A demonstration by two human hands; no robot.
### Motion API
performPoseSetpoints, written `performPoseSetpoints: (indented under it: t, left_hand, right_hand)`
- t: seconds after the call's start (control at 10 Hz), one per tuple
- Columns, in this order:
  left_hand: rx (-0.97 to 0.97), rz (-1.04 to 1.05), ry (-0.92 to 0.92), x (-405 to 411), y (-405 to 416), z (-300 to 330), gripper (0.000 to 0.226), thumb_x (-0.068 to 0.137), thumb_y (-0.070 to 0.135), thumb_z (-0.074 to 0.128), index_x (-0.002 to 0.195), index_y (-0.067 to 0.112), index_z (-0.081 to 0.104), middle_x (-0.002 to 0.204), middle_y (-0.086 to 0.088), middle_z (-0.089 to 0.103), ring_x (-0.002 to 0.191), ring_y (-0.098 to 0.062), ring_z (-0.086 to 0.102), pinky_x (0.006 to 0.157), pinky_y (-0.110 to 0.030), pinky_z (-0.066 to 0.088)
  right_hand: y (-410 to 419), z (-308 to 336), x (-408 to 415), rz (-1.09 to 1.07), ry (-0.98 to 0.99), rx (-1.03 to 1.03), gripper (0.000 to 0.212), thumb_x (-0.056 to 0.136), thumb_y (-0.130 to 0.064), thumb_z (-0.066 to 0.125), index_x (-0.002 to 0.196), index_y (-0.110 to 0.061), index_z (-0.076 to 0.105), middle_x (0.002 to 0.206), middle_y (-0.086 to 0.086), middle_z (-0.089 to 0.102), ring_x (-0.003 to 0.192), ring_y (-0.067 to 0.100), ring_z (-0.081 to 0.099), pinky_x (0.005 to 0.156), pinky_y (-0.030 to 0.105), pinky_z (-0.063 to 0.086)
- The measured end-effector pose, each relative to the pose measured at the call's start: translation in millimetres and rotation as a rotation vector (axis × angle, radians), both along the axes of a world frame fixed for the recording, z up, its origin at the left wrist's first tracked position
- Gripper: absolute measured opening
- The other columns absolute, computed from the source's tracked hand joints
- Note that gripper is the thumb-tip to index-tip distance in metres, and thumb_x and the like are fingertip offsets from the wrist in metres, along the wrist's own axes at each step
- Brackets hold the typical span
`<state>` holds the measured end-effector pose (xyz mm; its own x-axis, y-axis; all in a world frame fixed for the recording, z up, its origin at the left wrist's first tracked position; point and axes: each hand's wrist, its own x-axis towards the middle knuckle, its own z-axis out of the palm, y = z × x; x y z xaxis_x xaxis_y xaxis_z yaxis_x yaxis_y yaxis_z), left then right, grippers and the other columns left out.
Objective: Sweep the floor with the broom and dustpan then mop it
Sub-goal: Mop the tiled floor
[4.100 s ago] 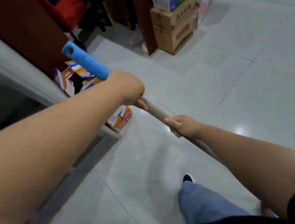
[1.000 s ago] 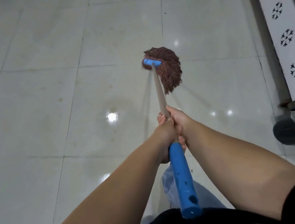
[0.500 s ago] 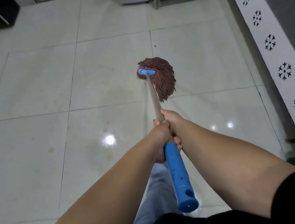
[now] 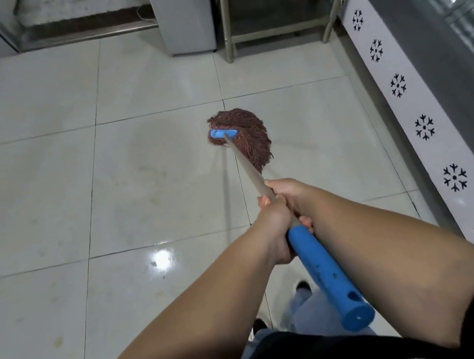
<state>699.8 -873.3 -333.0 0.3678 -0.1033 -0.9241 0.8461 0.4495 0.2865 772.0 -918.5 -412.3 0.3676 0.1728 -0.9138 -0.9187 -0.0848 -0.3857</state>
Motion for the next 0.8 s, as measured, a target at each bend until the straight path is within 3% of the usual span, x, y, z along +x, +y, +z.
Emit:
performPoseSetpoints:
  t: [0.1,0.3,0.5,0.6,0.7,0.8]
  left_hand:
    - [0.029,-0.022,-0.014,52,5,-5,0.040,0.099,0.042,0.037,0.073,0.014,0.052,0.032,0.002,0.045,0.022,-0.006,0.041,0.030,-0.011,0.037]
    - [0.045,0.011,-0.042,171,5,-12,0.046,0.099,0.044,0.033,0.070,0.012,0.050,0.032,0.001,0.044,0.023,-0.006,0.041,0.030,-0.012,0.035]
    - [0.020,0.118,-0.101,297,6,11,0.043,0.099,0.039,0.038,0.069,0.011,0.051,0.054,-0.003,0.050,0.028,-0.010,0.048,0.034,-0.015,0.042]
    - [0.056,0.091,-0.165,349,12,28,0.043,0.099,0.037,0.038,0.068,0.010,0.050,0.044,-0.003,0.051,0.030,-0.013,0.052,0.037,-0.019,0.047]
    - [0.094,0.056,-0.246,400,22,70,0.036,0.099,0.030,0.039,0.072,0.011,0.051,0.041,-0.002,0.056,0.033,-0.013,0.056,0.036,-0.019,0.048]
    - [0.041,0.142,-0.343,443,40,87,0.045,0.096,0.020,0.037,0.057,0.007,0.054,0.036,-0.001,0.053,0.029,-0.010,0.052,0.038,-0.018,0.045]
  right_hand:
    - [5,-1,51,0.031,-0.019,-0.011,0.049,0.101,-0.040,0.029,0.065,-0.010,0.042,0.028,0.000,0.046,0.021,0.010,0.045,0.029,0.009,0.031]
    - [7,-7,174,0.081,-0.101,-0.053,0.050,0.103,-0.039,0.028,0.064,-0.009,0.040,0.025,0.000,0.044,0.018,0.010,0.042,0.027,0.004,0.025]
    - [2,21,306,0.213,-0.201,-0.084,0.044,0.104,-0.024,0.031,0.063,-0.010,0.039,0.020,-0.001,0.041,0.030,0.014,0.048,0.023,0.003,0.021]
    - [8,49,354,0.351,-0.178,-0.092,0.046,0.101,-0.028,0.031,0.060,-0.009,0.038,0.025,0.007,0.040,0.019,0.017,0.040,0.029,0.004,0.024]
    - [13,87,397,0.293,-0.280,0.048,0.037,0.101,-0.028,0.030,0.080,-0.006,0.051,0.047,0.010,0.051,0.043,0.020,0.050,0.041,0.020,0.039]
    - [13,100,431,0.112,-0.350,0.229,0.039,0.103,-0.028,0.027,0.070,-0.013,0.041,0.025,-0.004,0.046,0.028,0.006,0.050,0.028,0.010,0.036]
